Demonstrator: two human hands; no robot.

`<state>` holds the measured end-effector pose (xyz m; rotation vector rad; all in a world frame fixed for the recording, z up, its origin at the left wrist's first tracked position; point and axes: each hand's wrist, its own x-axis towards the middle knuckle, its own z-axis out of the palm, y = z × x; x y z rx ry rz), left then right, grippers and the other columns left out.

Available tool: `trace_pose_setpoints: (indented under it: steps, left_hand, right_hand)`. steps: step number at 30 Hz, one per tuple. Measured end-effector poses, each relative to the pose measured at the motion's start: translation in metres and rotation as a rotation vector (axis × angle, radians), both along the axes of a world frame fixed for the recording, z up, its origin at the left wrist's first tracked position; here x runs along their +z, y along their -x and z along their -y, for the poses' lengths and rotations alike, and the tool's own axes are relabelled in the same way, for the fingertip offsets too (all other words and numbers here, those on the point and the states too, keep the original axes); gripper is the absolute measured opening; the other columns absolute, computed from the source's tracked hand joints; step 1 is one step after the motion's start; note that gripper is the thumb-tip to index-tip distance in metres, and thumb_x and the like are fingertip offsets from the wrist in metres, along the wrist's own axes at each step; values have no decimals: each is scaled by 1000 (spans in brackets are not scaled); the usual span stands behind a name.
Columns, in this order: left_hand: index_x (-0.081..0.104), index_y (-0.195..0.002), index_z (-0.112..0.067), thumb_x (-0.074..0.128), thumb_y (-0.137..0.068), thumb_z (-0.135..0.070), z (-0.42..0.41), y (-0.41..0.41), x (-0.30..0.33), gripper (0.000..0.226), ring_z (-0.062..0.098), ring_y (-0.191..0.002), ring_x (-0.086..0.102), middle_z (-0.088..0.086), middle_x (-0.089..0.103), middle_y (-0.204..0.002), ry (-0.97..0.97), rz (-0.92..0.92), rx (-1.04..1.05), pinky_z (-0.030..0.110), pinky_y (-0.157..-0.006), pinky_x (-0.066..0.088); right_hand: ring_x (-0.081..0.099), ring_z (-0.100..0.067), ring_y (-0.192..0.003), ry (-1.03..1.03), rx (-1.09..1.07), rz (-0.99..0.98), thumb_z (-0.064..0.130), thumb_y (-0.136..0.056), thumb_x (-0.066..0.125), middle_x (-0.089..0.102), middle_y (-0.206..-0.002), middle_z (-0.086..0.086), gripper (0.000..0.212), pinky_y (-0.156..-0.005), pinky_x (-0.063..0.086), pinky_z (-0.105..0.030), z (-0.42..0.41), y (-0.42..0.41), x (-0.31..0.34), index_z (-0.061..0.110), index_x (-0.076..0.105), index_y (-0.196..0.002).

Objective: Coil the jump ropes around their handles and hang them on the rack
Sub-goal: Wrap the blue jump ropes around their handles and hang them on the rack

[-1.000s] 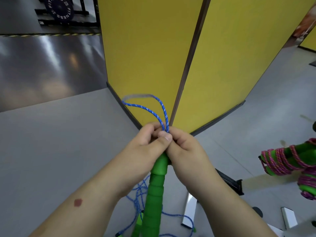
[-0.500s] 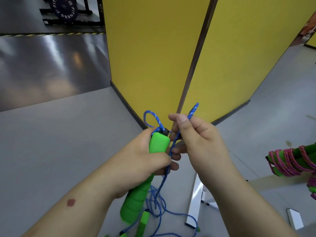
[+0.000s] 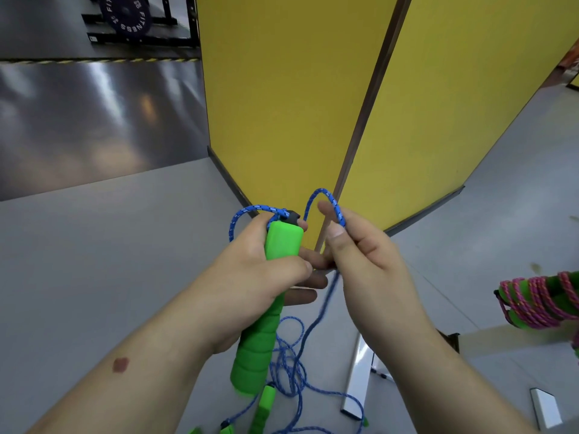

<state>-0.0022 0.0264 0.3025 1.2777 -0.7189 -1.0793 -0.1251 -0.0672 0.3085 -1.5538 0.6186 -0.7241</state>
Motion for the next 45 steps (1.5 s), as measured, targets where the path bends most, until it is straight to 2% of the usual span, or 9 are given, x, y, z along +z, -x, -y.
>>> trace_pose_setpoints:
  steps: [5,9,12,20,25,32,36,41,45]
  left_hand:
    - [63,-105,-25,72,-74,-24,1,-2,-1,32,23,-65,63,2,65,-72,-38,126,59,40,-64,58]
    - [68,-90,-28,68,-77,-30,0,-2,2,12,21,-62,59,5,62,-68,-12,161,50,39,-62,53]
    - [73,-75,-27,61,-74,-21,-1,0,4,13,17,-69,62,3,66,-76,13,40,36,37,-69,53]
    - [71,-110,-23,73,-85,-35,-4,7,8,28,17,-76,67,1,70,-89,-6,-74,69,33,-69,56]
    - [74,-92,-23,79,-78,-43,-8,14,8,25,17,-73,66,6,69,-86,-15,24,77,30,-63,55]
    - [72,-80,-17,76,-76,-41,-16,9,-3,25,14,-62,60,-1,63,-68,-60,136,88,30,-58,53]
    - [70,-82,-12,72,-74,-30,-13,6,-2,20,14,-69,63,6,67,-75,-13,125,205,26,-56,53]
    - [75,-64,-26,71,-90,-19,-10,-8,7,27,15,-73,68,5,73,-74,64,87,462,30,-54,48]
    - [72,-98,-20,69,-93,-25,-13,0,10,8,21,-92,77,4,79,-96,60,37,316,31,-54,46]
  right_hand:
    - [53,-6,-64,126,-52,-43,30,-104,48,63,-72,22,24,-62,44,-19,-4,-1,-6,38,70,-111]
    - [58,2,-69,92,-3,-13,16,-105,45,66,-75,20,33,-66,45,-14,-14,-4,-4,34,72,-112]
    - [56,-10,-70,51,-53,-6,4,-102,44,65,-74,10,41,-66,50,-26,-16,-5,-6,32,74,-108]
    - [67,-14,-68,51,-18,-55,9,-99,56,68,-75,-2,21,-65,60,-31,-26,8,17,21,73,-94]
    - [44,-6,-51,213,-31,-180,12,-90,64,60,-62,1,18,-46,36,-17,-27,23,19,21,69,-76]
    - [45,-8,-55,210,67,-193,0,-82,59,58,-70,-9,20,-49,38,-21,-24,18,-1,18,68,-79]
    - [58,-31,-69,117,104,-119,6,-88,66,65,-82,-10,22,-59,50,-40,-25,12,-9,27,74,-89]
    - [58,-14,-62,-29,331,-366,23,-98,57,64,-71,-2,14,-63,47,-29,-13,21,-11,22,70,-92]
    - [31,-15,-55,-146,159,-156,22,-86,48,45,-65,-3,27,-52,25,-29,-6,19,-4,18,74,-94]
